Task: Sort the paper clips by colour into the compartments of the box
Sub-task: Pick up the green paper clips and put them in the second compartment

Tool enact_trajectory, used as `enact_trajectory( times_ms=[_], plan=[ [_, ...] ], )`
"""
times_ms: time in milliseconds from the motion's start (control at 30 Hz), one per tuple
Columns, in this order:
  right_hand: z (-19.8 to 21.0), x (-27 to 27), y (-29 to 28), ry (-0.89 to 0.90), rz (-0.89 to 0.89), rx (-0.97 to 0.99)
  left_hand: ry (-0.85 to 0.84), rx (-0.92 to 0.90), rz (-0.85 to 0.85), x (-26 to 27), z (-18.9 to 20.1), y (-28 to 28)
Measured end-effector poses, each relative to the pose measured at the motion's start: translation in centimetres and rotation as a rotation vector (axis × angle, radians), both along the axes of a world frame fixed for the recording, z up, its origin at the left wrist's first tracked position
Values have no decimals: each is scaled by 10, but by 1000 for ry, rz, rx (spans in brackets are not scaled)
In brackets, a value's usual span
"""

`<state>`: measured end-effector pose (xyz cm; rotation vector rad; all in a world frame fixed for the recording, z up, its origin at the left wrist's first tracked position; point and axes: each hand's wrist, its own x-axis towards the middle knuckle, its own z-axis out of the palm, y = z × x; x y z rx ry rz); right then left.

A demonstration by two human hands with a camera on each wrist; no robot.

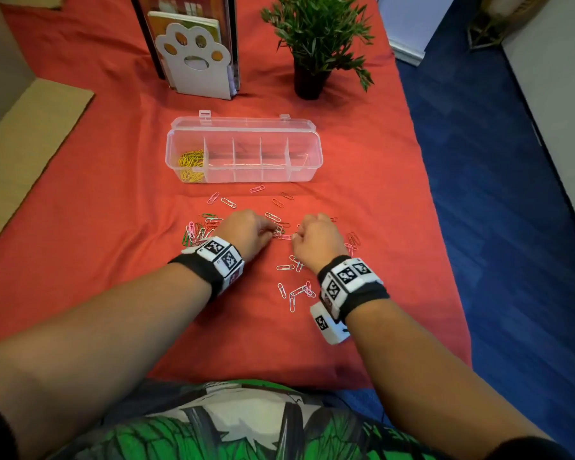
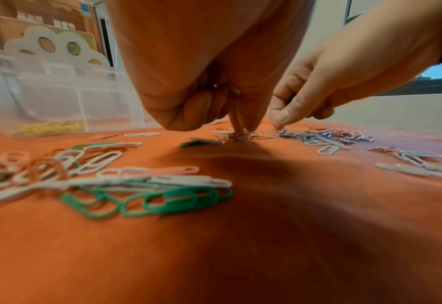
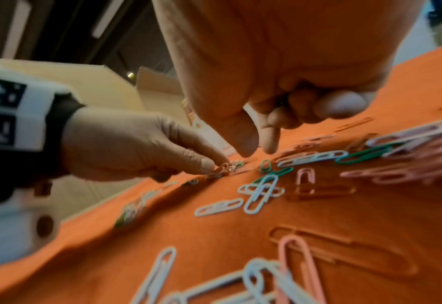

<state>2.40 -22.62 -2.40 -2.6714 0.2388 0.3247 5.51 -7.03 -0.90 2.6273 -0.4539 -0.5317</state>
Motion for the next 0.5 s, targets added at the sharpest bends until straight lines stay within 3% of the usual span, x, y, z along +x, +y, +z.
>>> enact_trajectory(
  times_ms=[167,300,367,500],
  plan=[
    [0,-3,13,-54,187,-271,28,23,23,-13,-5,20],
    [3,-3,16,-15,247,-296,116,28,83,-21,-5,32],
    [4,3,12,29,177,-99,131,17,131,-21,-3,33],
    [6,9,-5,181,-192,484,107,-16,134,-12,0,30]
  ],
)
